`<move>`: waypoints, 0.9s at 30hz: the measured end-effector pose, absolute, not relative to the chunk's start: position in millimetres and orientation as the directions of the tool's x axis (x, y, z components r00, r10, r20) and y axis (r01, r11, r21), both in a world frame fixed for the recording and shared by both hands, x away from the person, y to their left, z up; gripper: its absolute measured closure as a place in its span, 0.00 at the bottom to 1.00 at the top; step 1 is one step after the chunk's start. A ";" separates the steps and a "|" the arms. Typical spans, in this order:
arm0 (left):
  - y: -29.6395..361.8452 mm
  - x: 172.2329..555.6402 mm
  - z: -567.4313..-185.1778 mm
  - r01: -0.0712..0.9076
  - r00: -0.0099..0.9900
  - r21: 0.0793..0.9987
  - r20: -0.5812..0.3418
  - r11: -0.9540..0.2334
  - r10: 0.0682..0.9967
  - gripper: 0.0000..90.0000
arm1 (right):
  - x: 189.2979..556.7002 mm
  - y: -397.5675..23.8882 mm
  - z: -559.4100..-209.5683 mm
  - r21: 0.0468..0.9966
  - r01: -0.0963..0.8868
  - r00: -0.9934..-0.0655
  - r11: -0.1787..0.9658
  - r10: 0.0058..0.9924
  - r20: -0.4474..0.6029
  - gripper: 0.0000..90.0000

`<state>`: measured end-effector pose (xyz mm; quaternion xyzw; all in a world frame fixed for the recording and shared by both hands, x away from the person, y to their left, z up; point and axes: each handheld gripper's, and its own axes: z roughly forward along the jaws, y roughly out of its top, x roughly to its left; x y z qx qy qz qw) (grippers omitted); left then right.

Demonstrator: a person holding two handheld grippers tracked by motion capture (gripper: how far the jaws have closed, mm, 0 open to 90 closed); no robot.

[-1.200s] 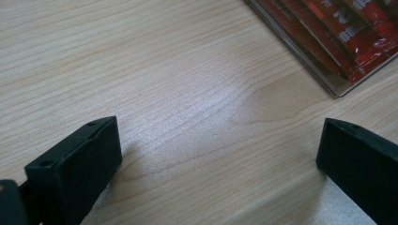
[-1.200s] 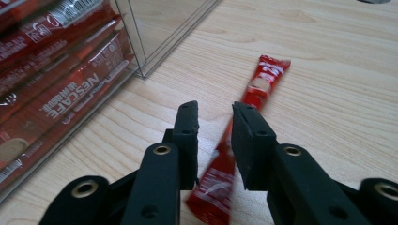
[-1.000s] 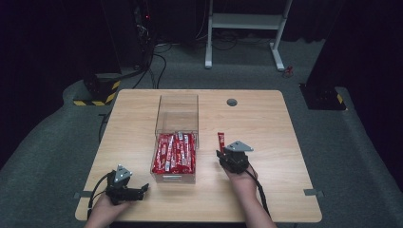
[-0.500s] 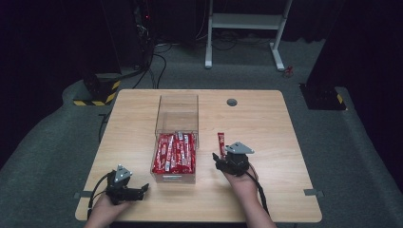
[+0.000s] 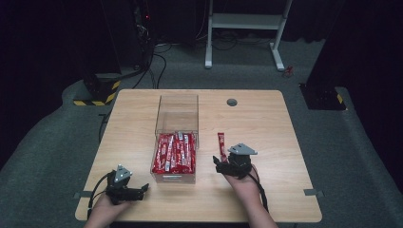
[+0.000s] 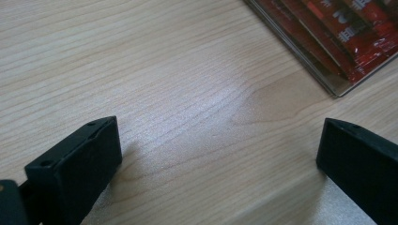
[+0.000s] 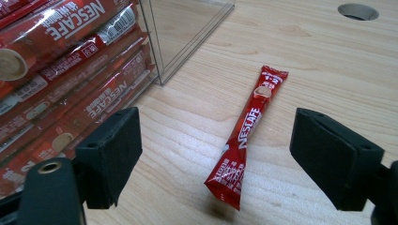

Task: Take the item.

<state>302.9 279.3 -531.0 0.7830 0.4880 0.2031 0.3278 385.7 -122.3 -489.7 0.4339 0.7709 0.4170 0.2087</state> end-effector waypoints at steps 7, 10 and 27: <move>279.3 302.9 -531.0 0.631 0.441 0.711 -0.002 -0.309 0.897 0.01 | 382.1 -125.7 -486.8 0.828 0.499 -0.533 0.258 0.844 0.057 0.15; 279.3 302.9 -531.0 0.631 0.441 0.711 -0.002 -0.309 0.897 0.01 | 380.0 -129.1 -486.0 0.829 0.497 -0.529 0.258 0.847 0.053 0.15; 279.3 302.9 -531.0 0.631 0.441 0.712 -0.002 -0.309 0.897 0.01 | 363.8 -174.3 -486.8 0.827 0.505 -0.477 0.247 0.878 0.029 0.15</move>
